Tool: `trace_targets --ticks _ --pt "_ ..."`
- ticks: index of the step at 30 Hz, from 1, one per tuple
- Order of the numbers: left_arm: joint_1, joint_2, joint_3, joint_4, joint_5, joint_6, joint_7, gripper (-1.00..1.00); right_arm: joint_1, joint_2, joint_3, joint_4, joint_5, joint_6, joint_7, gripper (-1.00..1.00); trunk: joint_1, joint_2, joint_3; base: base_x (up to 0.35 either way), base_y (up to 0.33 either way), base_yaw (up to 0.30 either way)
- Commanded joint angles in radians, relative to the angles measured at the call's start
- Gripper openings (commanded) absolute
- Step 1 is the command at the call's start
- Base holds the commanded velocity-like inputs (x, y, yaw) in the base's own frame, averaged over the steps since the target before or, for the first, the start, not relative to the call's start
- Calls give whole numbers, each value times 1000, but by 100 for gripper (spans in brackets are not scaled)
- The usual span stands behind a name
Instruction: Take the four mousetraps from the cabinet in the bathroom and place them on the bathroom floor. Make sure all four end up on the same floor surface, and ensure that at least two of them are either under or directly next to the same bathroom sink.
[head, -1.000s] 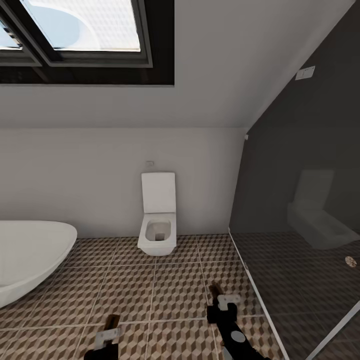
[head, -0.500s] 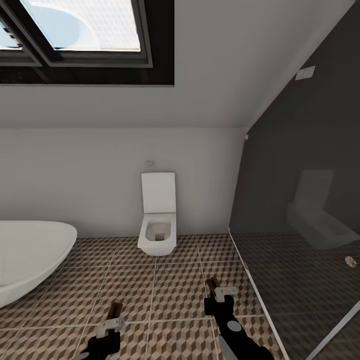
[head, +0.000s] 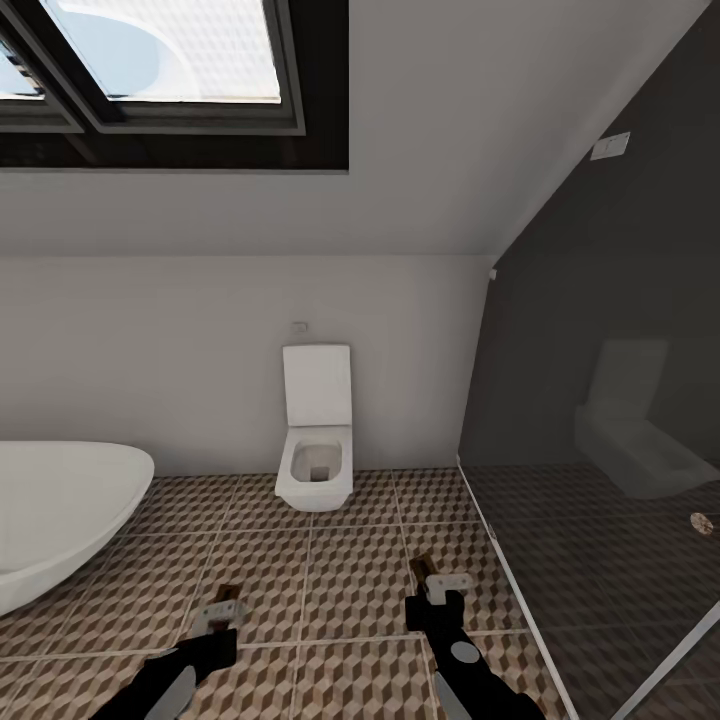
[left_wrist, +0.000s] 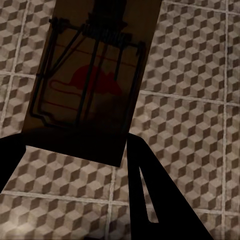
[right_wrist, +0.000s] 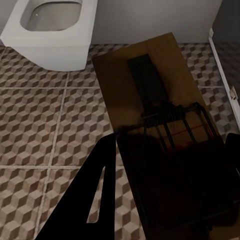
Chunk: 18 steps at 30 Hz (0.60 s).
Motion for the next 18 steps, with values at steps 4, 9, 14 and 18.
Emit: trace_targets --ticks 4,9,14,18 --pt "-1 0 -4 -33 8 36 12 -100 -1 -1 5 -3 -11 -1 -13 -100 1 -2 -2 0 0 0" --pt "-1 -10 -4 -70 8 170 35 -100 -1 -1 4 -22 -12 17 -16 -100 1 -2 -2 0 0 0" --pt "-1 -19 -4 -73 8 200 57 -100 -1 -1 1 -83 -20 170 -15 -100 1 -2 -2 0 0 0" --pt "-1 -25 -5 -73 8 202 58 -100 -1 -2 -1 -127 -22 239 -15 -100 1 -2 -2 0 0 0"
